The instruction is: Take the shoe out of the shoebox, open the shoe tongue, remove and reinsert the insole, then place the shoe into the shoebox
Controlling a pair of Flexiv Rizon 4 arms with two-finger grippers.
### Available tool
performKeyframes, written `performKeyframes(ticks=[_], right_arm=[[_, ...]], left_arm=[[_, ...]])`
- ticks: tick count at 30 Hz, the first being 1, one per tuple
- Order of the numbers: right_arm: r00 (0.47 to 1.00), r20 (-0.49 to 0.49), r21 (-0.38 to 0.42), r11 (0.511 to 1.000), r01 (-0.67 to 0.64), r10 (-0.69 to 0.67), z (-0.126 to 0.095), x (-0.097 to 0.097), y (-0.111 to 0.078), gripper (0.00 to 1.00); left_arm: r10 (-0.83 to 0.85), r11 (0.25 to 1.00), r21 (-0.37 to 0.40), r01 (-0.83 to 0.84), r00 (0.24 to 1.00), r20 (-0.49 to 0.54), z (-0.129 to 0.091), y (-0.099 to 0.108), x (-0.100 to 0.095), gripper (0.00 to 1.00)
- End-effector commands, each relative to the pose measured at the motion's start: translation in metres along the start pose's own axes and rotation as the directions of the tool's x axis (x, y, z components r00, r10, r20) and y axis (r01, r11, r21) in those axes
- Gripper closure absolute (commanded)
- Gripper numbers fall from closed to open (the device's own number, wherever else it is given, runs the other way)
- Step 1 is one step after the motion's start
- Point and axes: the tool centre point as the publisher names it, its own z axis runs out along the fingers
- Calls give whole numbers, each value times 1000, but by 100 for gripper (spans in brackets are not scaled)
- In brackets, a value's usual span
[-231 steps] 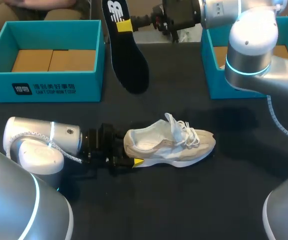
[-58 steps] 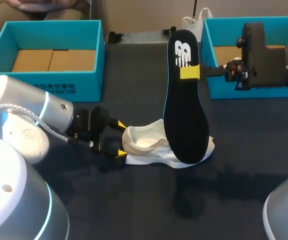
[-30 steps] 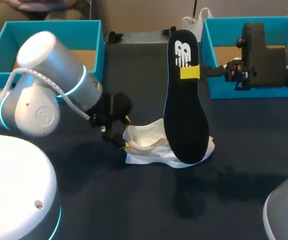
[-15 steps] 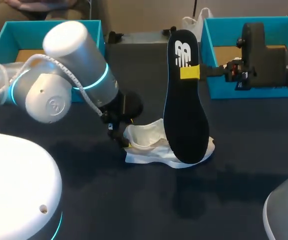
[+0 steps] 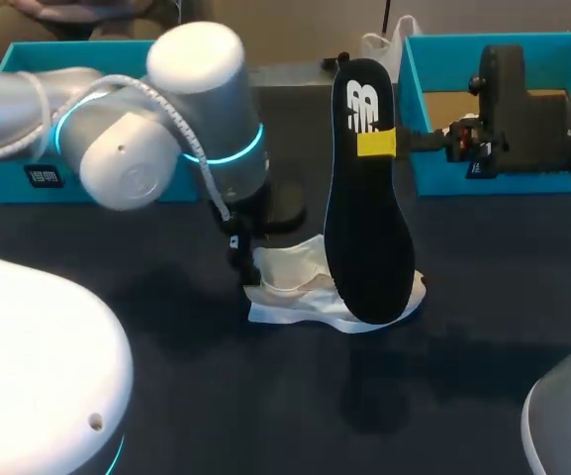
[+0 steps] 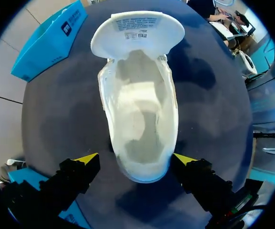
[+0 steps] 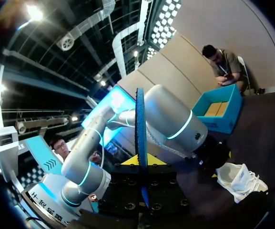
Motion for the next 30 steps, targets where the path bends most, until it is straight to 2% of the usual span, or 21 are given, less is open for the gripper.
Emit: performKeyframes(ticks=[1, 17, 24, 30], right_arm=[[1000, 3, 0, 1000, -2, 2, 2, 0, 0, 100], [1000, 3, 0, 1000, -2, 2, 2, 0, 0, 100], [1000, 3, 0, 1000, -2, 2, 2, 0, 0, 100], [1000, 3, 0, 1000, -2, 2, 2, 0, 0, 100]], left_arm=[[-9, 991, -133, 11, 1000, 11, -8, 0, 0, 0], [-50, 995, -83, 52, 999, 18, -15, -1, -8, 0], [-81, 996, -34, 81, 997, 7, -21, -19, -23, 0], [-65, 998, -15, 65, 998, 6, -12, -42, -36, 0]])
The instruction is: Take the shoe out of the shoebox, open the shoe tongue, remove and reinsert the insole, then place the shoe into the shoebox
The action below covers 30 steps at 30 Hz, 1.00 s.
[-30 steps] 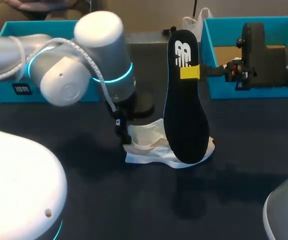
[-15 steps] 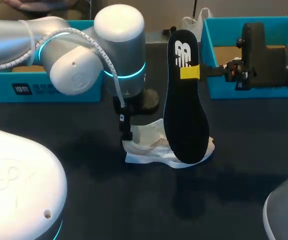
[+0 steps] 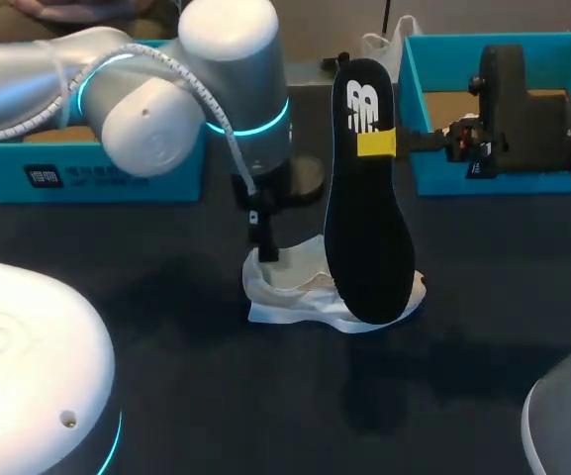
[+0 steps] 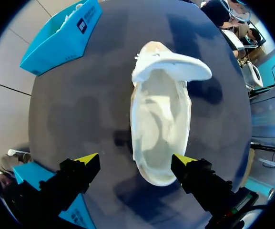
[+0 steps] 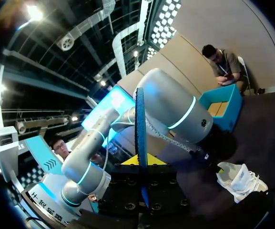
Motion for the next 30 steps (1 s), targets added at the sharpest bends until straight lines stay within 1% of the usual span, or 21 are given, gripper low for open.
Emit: performKeyframes(ticks=[1, 2, 3, 5, 7, 11, 13, 14, 16, 17, 20, 21, 22, 23, 27, 30], right_arm=[[1000, 3, 0, 1000, -2, 2, 2, 0, 0, 100], [1000, 3, 0, 1000, -2, 2, 2, 0, 0, 100], [1000, 3, 0, 1000, -2, 2, 2, 0, 0, 100], [1000, 3, 0, 1000, -2, 2, 2, 0, 0, 100], [1000, 3, 0, 1000, -2, 2, 2, 0, 0, 100], [1000, 3, 0, 1000, -2, 2, 2, 0, 0, 100], [1000, 3, 0, 1000, -2, 2, 2, 0, 0, 100], [1000, 3, 0, 1000, -2, 2, 2, 0, 0, 100], [1000, 3, 0, 1000, -2, 2, 2, 0, 0, 100], [1000, 3, 0, 1000, -2, 2, 2, 0, 0, 100], [1000, 3, 0, 1000, -2, 2, 2, 0, 0, 100], [1000, 3, 0, 1000, -2, 2, 2, 0, 0, 100], [1000, 3, 0, 1000, -2, 2, 2, 0, 0, 100], [1000, 3, 0, 1000, -2, 2, 2, 0, 0, 100], [1000, 3, 0, 1000, -2, 2, 2, 0, 0, 100], [1000, 3, 0, 1000, -2, 2, 2, 0, 0, 100]], left_arm=[[16, 1000, -11, -16, 1000, -22, 14, -20, -10, 3], [20, 1000, -14, -20, 1000, -10, 16, -24, -11, 8], [35, 999, -9, -35, 999, -16, 18, -27, -11, 10], [37, 999, -5, -37, 999, -20, 22, -35, -12, 7], [40, 999, 7, -39, 999, -32, 28, -41, -14, 10], [61, 998, 26, -60, 997, -41, 40, -52, -16, 20], [69, 997, 32, -67, 996, -58, 47, -56, -19, 22], [64, 998, 29, -63, 996, -63, 50, -58, -20, 26], [74, 997, 24, -72, 995, -68, 55, -62, -21, 40], [72, 997, 19, -71, 995, -72, 58, -63, -21, 42], [83, 996, 23, -81, 993, -84, 64, -63, -19, 41], [88, 996, 26, -86, 992, -88, 65, -63, -19, 42], [92, 996, 28, -89, 991, -100, 67, -63, -18, 45], [95, 995, 27, -92, 990, -100, 68, -63, -17, 47], [105, 994, 33, -102, 988, -113, 71, -60, -13, 41], [107, 994, 28, -104, 986, -127, 76, -59, -11, 45]])
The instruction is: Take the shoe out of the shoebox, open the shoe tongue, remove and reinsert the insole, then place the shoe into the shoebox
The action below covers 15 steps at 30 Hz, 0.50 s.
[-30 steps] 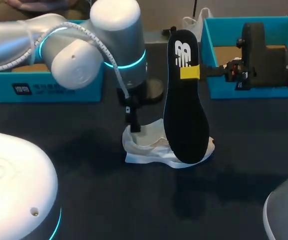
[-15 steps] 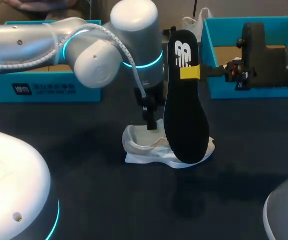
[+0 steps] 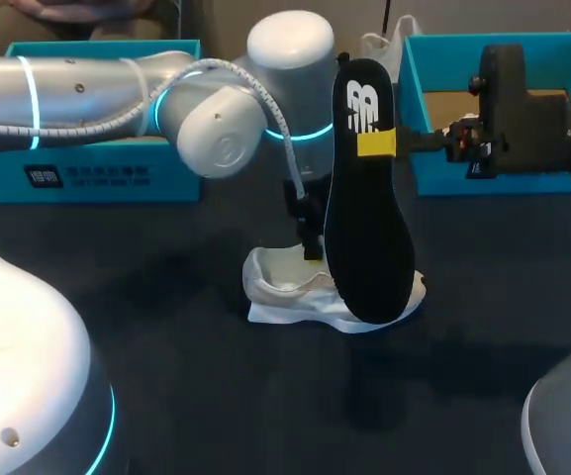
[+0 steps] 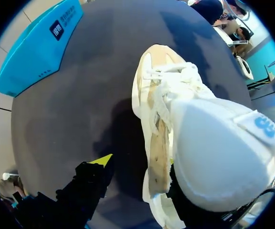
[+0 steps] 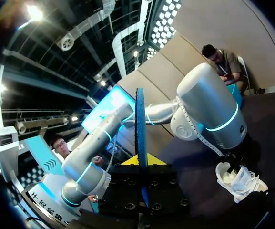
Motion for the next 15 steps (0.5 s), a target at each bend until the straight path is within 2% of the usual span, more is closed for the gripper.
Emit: performKeyframes(ticks=[1, 7, 8, 9, 10, 15], right_arm=[[1000, 3, 0, 1000, -2, 2, 2, 0, 0, 100], [1000, 3, 0, 1000, -2, 2, 2, 0, 0, 100], [1000, 3, 0, 1000, -2, 2, 2, 0, 0, 100], [1000, 3, 0, 1000, -2, 2, 2, 0, 0, 100], [1000, 3, 0, 1000, -2, 2, 2, 0, 0, 100], [1000, 3, 0, 1000, -2, 2, 2, 0, 0, 100]], left_arm=[[1, 1000, -6, -1, 1000, -16, 8, 1, 0, 48], [1, 1000, -10, -1, 999, -36, 13, 2, 6, 66], [2, 1000, -11, -3, 999, -41, 13, 2, 7, 80], [1, 1000, -12, -1, 999, -48, 14, 2, 7, 87], [0, 1000, -11, -1, 999, -49, 15, 1, 8, 100], [3, 1000, 9, -2, 996, -90, 17, 1, 10, 100]])
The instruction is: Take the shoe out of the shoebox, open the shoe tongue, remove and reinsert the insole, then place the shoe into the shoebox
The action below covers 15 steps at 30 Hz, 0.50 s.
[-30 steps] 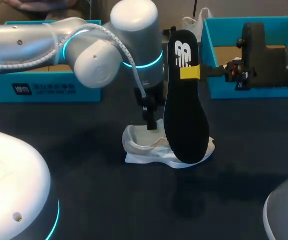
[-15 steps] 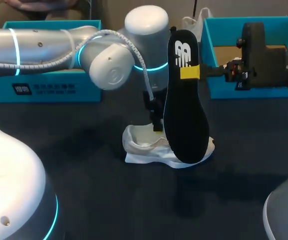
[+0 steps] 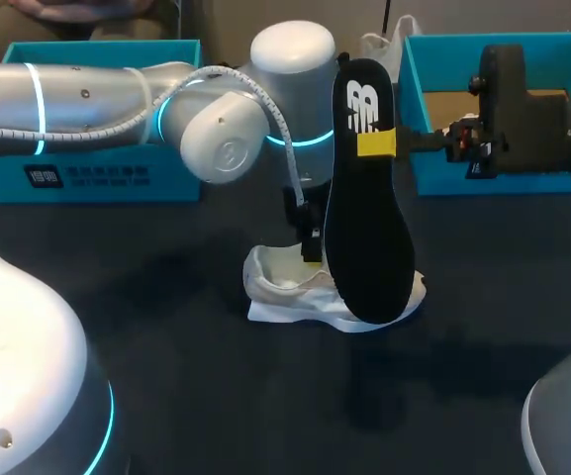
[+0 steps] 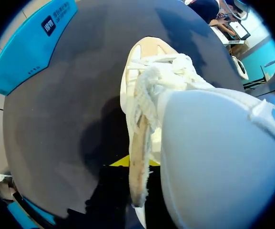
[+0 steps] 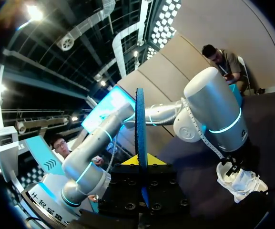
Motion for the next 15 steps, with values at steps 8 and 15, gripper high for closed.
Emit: performKeyframes(ticks=[8, 15], right_arm=[[1000, 3, 0, 1000, -2, 2, 2, 0, 0, 100], [1000, 3, 0, 1000, -2, 2, 2, 0, 0, 100]], left_arm=[[85, 996, 44, -80, 987, -139, -2, 0, -9, 100], [232, 972, 83, -219, 946, -228, -22, -4, -7, 100]])
